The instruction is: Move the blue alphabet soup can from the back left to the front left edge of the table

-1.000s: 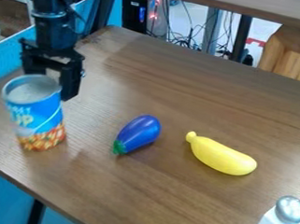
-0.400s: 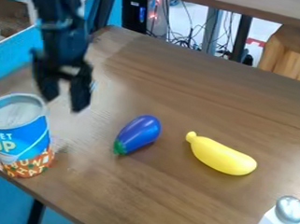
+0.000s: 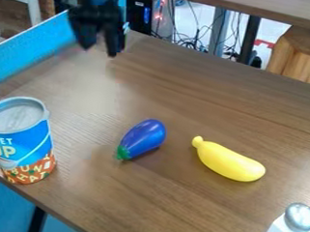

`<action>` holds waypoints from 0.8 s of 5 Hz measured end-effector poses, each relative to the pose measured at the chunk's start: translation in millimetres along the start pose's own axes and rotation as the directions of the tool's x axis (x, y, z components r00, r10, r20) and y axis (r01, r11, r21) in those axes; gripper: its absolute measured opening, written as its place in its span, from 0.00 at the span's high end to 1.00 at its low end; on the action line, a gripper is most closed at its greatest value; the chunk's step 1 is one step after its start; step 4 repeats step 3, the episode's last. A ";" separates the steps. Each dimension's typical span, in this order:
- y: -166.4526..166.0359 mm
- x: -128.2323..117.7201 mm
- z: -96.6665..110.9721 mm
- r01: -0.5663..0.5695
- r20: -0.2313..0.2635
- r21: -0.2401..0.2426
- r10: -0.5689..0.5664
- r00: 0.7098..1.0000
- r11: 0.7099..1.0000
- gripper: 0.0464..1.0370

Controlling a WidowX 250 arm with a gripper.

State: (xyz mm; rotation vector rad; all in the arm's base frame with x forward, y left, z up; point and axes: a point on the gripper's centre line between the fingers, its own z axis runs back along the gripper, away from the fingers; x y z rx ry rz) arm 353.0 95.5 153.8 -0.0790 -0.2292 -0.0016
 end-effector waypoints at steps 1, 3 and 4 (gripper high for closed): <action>-47.4 -2.0 4.4 0.158 -0.108 -0.028 -0.160 0.981 0.987 0.04; -115.4 -42.9 -2.0 0.317 -0.203 0.003 -0.309 0.929 0.949 0.04; -115.4 -42.9 -2.0 0.317 -0.203 0.003 -0.309 0.929 0.949 0.04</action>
